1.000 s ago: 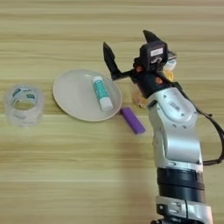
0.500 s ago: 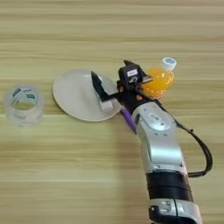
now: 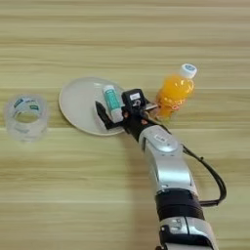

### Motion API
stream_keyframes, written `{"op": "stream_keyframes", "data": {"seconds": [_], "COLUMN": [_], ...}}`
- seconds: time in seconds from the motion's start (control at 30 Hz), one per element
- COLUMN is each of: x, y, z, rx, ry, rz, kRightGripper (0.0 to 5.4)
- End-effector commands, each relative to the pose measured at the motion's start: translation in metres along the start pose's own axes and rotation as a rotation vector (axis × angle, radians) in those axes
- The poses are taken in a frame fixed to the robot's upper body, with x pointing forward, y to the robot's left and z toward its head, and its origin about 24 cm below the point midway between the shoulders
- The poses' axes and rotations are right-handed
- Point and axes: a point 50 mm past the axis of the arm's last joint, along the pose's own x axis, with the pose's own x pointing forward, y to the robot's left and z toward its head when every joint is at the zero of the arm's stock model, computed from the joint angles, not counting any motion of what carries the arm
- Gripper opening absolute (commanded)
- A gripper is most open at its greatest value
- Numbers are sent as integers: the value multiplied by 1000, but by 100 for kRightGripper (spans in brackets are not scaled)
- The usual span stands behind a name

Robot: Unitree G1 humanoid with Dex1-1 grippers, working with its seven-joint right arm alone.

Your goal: Move the objects on the table

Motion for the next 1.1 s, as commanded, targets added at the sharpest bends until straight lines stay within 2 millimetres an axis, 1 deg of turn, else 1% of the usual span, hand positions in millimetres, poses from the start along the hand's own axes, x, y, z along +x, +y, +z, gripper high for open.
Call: {"op": "stream_keyframes", "data": {"seconds": [0.03, 0.43, 0.67, 0.9, 1.0, 1.1], "x": [11, 14, 14, 14, 14, 14], "y": [-9, -4, -4, -5, -5, -5], "z": [32, 28, 26, 25, 25, 24], "rx": [-19, 25, 21, 19, 16, 15], "ry": [-84, -35, -16, -10, -8, -8], "rz": [-7, 34, 42, 42, 42, 43], "kRightGripper": [537, 537, 537, 468, 427, 401]}}
